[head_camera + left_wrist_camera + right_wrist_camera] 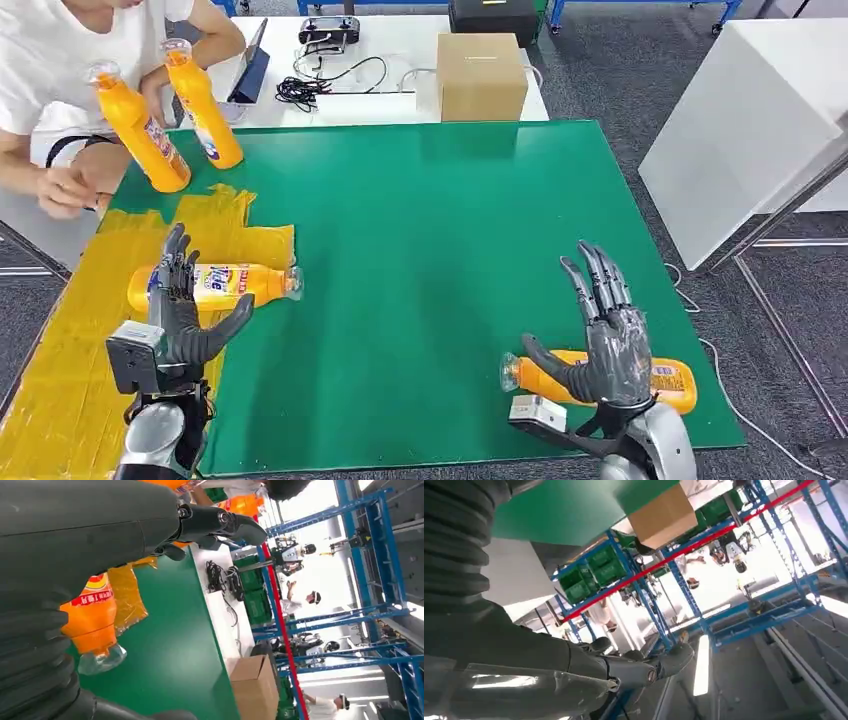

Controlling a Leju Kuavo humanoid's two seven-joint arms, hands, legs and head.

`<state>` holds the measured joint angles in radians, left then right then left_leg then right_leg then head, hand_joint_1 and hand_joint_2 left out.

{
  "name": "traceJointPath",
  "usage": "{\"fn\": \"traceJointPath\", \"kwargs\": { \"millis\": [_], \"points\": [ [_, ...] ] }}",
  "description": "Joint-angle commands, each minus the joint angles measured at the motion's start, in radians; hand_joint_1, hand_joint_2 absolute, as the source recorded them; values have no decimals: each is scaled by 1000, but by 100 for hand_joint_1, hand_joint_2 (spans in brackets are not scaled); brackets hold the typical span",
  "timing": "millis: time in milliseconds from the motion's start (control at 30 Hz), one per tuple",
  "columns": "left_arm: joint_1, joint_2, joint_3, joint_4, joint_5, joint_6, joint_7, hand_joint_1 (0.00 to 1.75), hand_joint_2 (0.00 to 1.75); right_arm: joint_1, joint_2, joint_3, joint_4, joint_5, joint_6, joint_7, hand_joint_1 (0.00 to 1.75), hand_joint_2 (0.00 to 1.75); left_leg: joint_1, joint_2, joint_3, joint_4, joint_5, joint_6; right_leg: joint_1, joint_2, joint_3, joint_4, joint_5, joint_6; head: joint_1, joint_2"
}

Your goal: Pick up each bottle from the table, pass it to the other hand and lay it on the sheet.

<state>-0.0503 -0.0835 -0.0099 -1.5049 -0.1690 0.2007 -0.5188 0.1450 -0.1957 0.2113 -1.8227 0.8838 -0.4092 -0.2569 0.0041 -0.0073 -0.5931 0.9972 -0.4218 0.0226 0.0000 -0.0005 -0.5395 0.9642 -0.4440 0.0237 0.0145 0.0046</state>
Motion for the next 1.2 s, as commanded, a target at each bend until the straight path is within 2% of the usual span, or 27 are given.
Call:
{"fn": "traceJointPath", "kwargs": {
  "millis": [33,67,100,200,233,267,467,500,633,667,700,767,900,1067,1200],
  "points": [
    [-22,2,23,44,17,-8,5,0,175,26,-245,70,125,115,246,68,0,175,0,-1,2,-1,0,0,0,-1,3,-2,0,0,0,0],
    [-32,5,19,55,20,-14,1,0,175,42,-329,92,128,117,275,52,0,175,0,-2,5,-1,-1,0,0,-2,6,-3,-1,1,0,0],
    [-38,7,16,63,20,-15,0,0,175,59,-366,81,128,30,322,44,0,175,0,-2,2,-1,0,0,0,-2,3,-2,-1,1,0,0],
    [-39,8,13,72,27,-12,-7,0,175,80,-448,63,143,4,377,87,0,175,-1,-3,2,-1,-1,0,-1,-3,4,-2,-1,1,0,0],
    [-39,9,11,76,30,-11,-9,0,175,82,-471,60,150,-14,395,95,0,175,-1,-4,6,-1,-3,0,-1,-4,9,-3,-3,2,1,0],
    [-41,10,9,81,31,-10,-11,0,175,84,-491,51,162,-34,410,103,0,175,-2,-3,3,-1,-1,0,-1,-3,4,-2,-1,1,0,0],
    [-41,11,7,82,32,-10,-12,0,175,80,-491,55,159,-38,414,105,0,175,-1,-1,6,-1,-3,0,-1,-2,6,-3,-1,0,0,0],
    [-41,11,7,82,32,-10,-12,0,175,80,-491,55,159,-38,414,105,0,175,-2,-1,2,-1,-1,0,-1,-1,2,-2,0,0,0,0],
    [-41,11,7,82,32,-10,-12,0,175,80,-491,55,159,-38,414,105,0,175,-1,-1,6,-2,-2,-1,0,-2,7,-3,-1,0,0,0],
    [-41,12,5,81,33,-9,-12,0,175,79,-498,63,157,-40,423,120,0,175,-1,-1,3,-1,-1,0,-1,-1,3,-2,0,0,0,0],
    [-42,12,4,83,34,-7,-12,0,175,79,-509,64,161,-51,431,133,0,175,-1,0,7,-2,-3,-1,0,-1,8,-4,-2,0,0,0],
    [-49,12,0,88,35,-7,-12,0,175,81,-529,44,184,-80,446,144,0,175,-1,-1,3,-1,-2,0,0,-1,3,-2,-1,1,0,0],
    [-50,13,-6,90,36,-7,-12,0,175,101,-552,13,197,-86,450,175,0,175,-1,-2,4,-1,-2,1,-1,-2,5,-3,-1,1,0,0],
    [-25,4,4,63,35,-4,-10,0,175,76,-491,-5,218,-3,417,239,0,175,-1,-1,5,-2,-2,0,0,-1,6,-4,-1,1,0,0],
    [-23,-3,4,63,34,-5,-8,0,175,50,-451,13,261,39,423,250,0,175,0,0,3,-2,-1,0,0,0,4,-4,0,0,0,0]
  ]
}}
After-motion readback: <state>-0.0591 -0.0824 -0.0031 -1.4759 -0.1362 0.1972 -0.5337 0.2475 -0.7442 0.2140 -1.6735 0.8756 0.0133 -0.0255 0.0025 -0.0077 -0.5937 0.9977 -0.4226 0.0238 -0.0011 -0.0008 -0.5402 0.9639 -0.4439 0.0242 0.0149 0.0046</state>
